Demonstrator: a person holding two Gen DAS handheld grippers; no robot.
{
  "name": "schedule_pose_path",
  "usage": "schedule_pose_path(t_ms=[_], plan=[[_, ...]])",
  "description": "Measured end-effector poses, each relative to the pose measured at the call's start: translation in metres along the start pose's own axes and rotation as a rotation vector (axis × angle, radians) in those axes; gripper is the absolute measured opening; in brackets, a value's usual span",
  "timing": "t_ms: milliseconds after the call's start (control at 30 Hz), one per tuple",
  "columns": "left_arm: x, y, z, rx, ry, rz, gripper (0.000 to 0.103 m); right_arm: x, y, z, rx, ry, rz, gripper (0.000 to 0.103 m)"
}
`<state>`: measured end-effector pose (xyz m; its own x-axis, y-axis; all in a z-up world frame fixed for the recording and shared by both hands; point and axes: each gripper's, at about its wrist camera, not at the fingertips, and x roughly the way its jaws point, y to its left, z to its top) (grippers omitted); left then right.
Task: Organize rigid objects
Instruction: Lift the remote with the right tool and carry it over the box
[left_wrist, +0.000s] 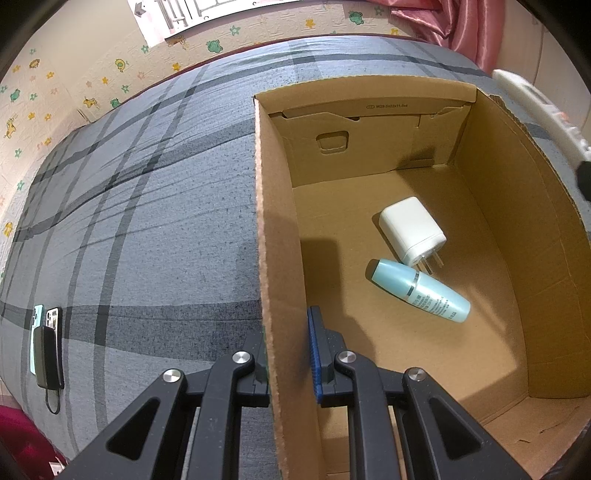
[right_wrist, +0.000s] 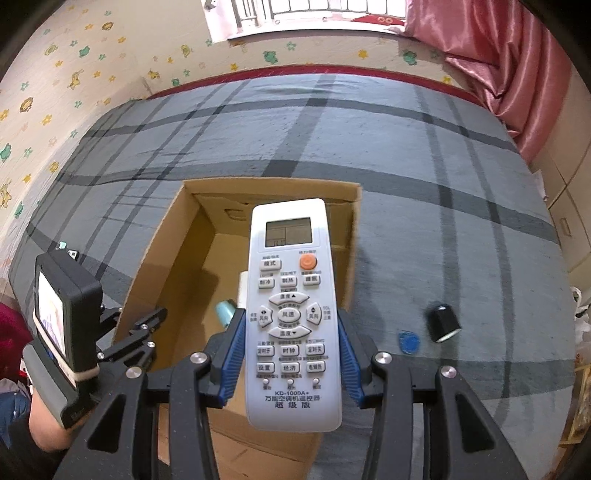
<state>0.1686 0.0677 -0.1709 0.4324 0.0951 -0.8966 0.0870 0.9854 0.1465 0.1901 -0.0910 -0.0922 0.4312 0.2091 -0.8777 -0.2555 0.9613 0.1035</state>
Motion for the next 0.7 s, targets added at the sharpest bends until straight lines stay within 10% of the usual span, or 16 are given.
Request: schedule_pose_path(t_ms=[700], plan=[[0.0, 0.001, 0.0, -0.004, 0.001, -0.006, 0.015, 0.091, 0.045, 0.011, -0.082, 0.15, 0.04, 0.049]])
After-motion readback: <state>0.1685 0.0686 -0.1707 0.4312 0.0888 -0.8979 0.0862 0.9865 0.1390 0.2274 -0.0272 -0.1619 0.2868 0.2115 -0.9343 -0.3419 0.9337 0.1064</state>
